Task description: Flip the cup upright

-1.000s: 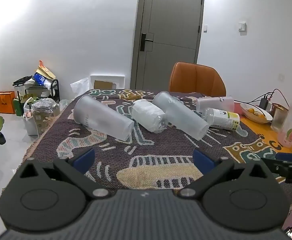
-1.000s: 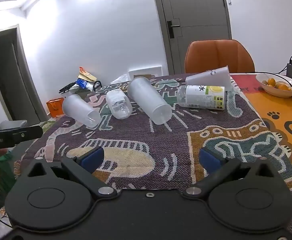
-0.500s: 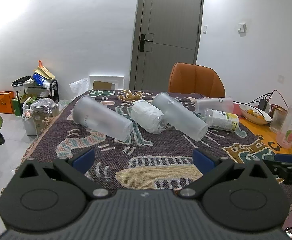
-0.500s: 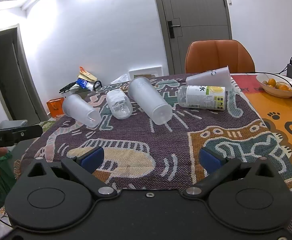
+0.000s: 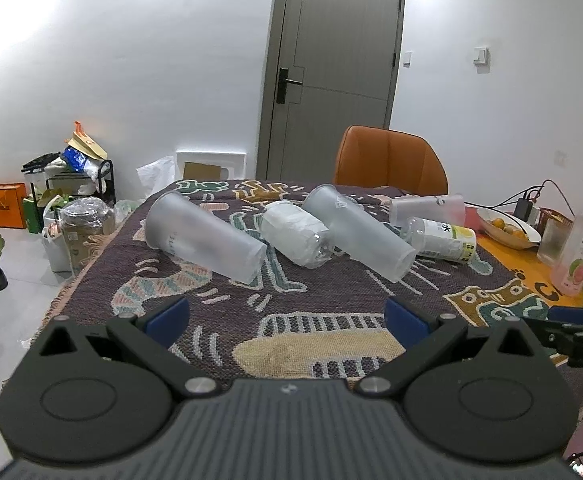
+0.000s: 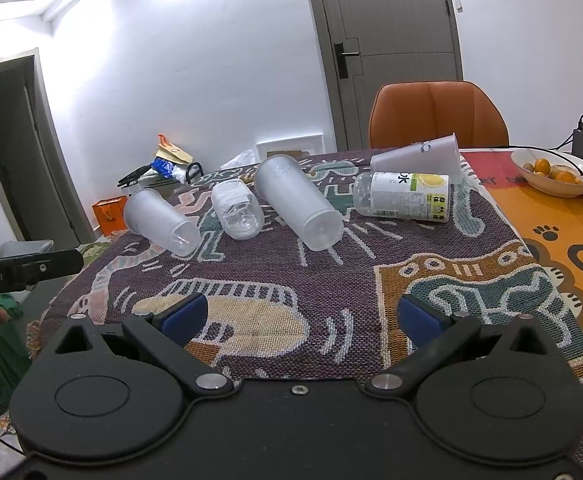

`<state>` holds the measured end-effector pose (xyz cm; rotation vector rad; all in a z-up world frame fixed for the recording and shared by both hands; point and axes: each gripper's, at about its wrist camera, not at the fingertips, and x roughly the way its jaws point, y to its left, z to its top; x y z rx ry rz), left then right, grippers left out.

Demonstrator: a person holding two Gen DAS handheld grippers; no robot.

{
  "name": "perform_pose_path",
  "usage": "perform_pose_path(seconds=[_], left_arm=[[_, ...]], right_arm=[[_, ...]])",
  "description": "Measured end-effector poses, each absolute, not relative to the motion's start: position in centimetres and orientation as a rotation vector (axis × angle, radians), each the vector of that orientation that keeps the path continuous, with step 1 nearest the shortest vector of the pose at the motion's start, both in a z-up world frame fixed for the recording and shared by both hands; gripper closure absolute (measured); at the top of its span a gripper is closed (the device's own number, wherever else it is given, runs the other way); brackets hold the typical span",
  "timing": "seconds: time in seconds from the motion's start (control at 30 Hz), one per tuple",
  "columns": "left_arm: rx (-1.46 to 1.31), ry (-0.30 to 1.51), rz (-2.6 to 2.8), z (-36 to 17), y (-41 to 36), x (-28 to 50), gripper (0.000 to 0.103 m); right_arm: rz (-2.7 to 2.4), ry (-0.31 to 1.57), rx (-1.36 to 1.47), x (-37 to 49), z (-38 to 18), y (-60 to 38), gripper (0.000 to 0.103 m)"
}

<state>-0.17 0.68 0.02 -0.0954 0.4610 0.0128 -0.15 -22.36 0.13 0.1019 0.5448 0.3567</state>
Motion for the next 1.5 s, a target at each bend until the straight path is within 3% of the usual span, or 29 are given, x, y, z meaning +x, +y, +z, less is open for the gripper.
perform_pose_path(seconds=[1.5], left_arm=[[-0.100, 0.437, -0.007, -0.4, 1.3, 2.4, 0.000]], right_arm=[[0.374, 0.531, 0.130, 1.9, 0.0, -22.4, 0.000]])
